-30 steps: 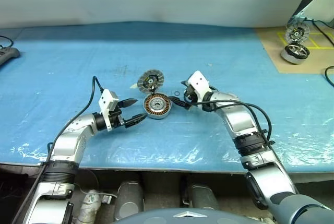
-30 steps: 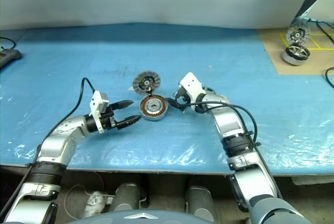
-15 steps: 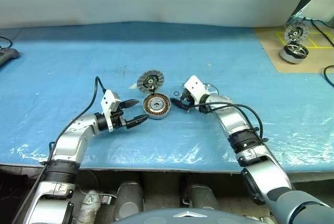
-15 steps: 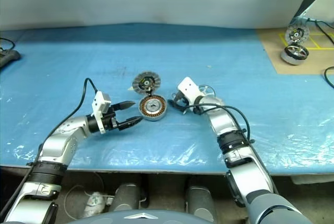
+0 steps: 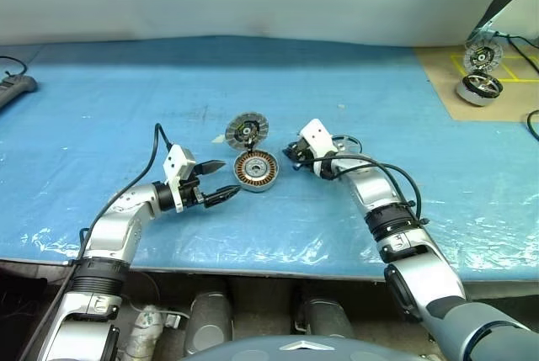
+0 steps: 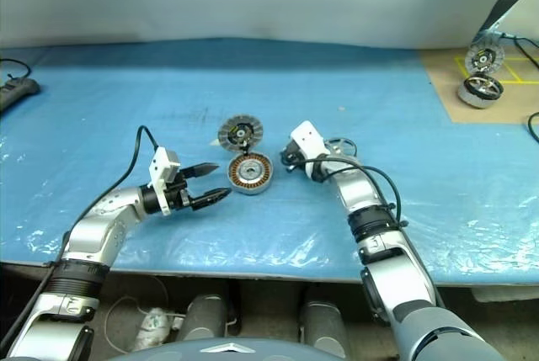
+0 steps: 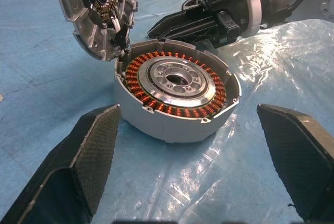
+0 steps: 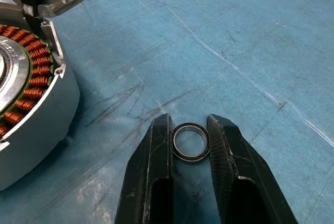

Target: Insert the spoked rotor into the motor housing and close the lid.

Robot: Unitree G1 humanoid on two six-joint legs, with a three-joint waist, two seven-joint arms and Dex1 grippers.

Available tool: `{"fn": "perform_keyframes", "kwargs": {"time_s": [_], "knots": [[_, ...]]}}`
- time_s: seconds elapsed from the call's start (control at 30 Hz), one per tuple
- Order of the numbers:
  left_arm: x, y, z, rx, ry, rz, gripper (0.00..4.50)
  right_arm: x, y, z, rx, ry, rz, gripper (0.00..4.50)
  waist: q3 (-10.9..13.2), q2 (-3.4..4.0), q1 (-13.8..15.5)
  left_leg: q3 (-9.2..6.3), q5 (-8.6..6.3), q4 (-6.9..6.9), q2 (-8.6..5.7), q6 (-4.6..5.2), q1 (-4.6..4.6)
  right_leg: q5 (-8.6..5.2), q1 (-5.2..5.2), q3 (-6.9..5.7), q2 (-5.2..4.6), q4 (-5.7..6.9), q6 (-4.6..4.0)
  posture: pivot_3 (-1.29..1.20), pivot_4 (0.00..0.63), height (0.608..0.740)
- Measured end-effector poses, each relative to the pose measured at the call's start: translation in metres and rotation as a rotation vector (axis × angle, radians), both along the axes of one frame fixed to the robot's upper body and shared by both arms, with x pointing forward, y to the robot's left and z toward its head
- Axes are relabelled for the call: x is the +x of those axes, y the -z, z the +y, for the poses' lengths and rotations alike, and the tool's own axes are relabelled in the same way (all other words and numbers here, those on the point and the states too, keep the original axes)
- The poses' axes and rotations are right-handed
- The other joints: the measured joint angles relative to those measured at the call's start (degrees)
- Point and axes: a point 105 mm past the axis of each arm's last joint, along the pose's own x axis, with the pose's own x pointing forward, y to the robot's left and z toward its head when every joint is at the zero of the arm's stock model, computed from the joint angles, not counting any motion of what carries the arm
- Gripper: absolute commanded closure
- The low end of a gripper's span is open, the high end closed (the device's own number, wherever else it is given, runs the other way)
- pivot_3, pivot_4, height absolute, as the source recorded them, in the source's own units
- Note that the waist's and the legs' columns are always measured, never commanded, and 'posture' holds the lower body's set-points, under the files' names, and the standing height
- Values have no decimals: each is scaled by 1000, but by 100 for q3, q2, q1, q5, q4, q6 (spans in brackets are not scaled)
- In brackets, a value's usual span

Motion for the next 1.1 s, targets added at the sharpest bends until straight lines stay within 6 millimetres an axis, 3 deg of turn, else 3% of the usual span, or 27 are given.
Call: {"fn": "perform_keyframes", "kwargs": {"time_s": [0.17, 0.3, 0.6, 0.77, 0.93, 1.1], "knots": [[0, 0, 0, 0, 1, -1, 0, -5, 0, 1, 2, -19, -9, 3936, 0, 0, -8, 0, 0, -4, 1, 0, 2, 0, -1, 0, 1, -1, 0, 0, 150, 740], [0, -1, -1, -2, 9, -7, 0, -21, -4, 13, 110, -70, 25, 3936, 1, 1, -9, 0, 0, -7, 1, 0, -13, 0, -16, 0, 1, -5, 0, 0, 150, 740], [-11, -1, -1, -11, -4, -86, 0, -59, -48, 31, 206, -284, -5, 3936, 3, 0, -42, 0, 0, -22, 2, 1, -20, 0, -23, -2, 2, -21, 1, 0, 150, 740], [-18, 4, 0, 2, -31, -124, 0, -61, -57, 53, 197, -368, 4, 3936, 3, 0, -56, 0, 0, -24, 1, 0, -18, 0, -23, -1, 2, -22, 1, 0, 150, 740], [-19, 4, 0, -5, -52, -154, 0, -57, -44, 75, 139, -416, 26, 3936, 3, 0, -40, 0, 0, -30, -2, -1, -22, 0, -22, -2, 1, -32, 1, 0, 150, 740], [-22, 9, 1, 2, -70, -129, 0, -50, -24, 73, 98, -389, 68, 3936, 4, -1, -39, 0, 1, -35, -3, -2, -29, 0, -24, -5, 1, -38, 1, 0, 150, 740]]}}
